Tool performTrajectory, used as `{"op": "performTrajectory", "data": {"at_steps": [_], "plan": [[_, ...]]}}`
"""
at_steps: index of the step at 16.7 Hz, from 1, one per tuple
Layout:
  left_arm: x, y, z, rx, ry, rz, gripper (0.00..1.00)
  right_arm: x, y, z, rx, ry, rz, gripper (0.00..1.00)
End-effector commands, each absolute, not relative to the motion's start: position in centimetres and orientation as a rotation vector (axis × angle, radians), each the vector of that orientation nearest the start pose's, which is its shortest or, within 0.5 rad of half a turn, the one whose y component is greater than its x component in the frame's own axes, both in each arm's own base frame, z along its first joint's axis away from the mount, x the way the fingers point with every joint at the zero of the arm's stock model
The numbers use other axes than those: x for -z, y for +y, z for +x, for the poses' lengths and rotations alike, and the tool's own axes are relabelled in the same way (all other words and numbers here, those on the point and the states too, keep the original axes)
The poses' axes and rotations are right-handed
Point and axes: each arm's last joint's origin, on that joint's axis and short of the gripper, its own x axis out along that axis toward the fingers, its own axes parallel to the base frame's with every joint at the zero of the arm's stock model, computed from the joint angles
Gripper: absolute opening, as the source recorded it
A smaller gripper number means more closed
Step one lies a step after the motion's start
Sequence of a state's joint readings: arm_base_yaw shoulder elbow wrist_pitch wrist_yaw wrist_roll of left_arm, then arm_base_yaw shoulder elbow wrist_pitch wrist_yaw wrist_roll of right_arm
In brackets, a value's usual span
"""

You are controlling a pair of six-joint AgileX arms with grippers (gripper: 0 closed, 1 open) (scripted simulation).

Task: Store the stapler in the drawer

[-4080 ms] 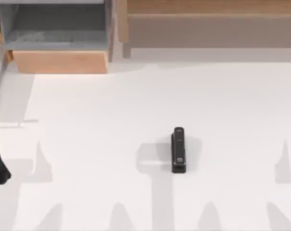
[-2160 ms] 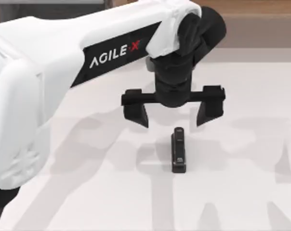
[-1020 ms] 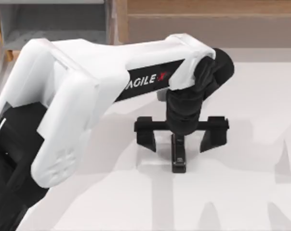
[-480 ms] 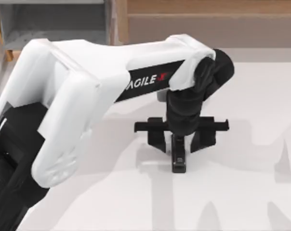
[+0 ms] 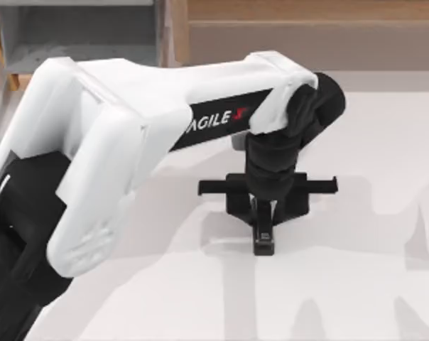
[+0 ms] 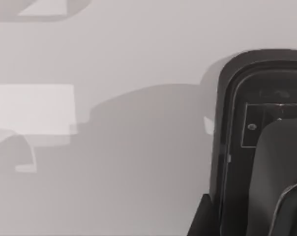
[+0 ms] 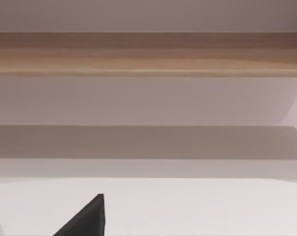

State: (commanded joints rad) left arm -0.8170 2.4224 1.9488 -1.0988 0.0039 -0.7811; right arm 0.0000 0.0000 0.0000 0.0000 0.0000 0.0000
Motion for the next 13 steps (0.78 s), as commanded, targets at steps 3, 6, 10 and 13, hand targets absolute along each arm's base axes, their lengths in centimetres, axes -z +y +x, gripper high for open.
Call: {"op": "performTrajectory", "data": {"at_steps": [3,6,10,13], "plan": [[-11.6,-33.9,32.5,0.017,1.571,0.021,0.00,-16.0,-0.1,10.6,0.000,0.000,0.000,1.00],[-11.7,-33.8,32.6,0.017,1.570,0.020,0.00,-16.0,-0.1,10.6,0.000,0.000,0.000,1.00],[-13.3,-33.9,32.6,0.015,1.574,0.024,0.00,-16.0,-0.1,10.6,0.000,0.000,0.000,1.00],[-14.7,-33.8,32.6,0.017,1.570,0.020,0.00,-16.0,-0.1,10.6,0.000,0.000,0.000,1.00]]}}
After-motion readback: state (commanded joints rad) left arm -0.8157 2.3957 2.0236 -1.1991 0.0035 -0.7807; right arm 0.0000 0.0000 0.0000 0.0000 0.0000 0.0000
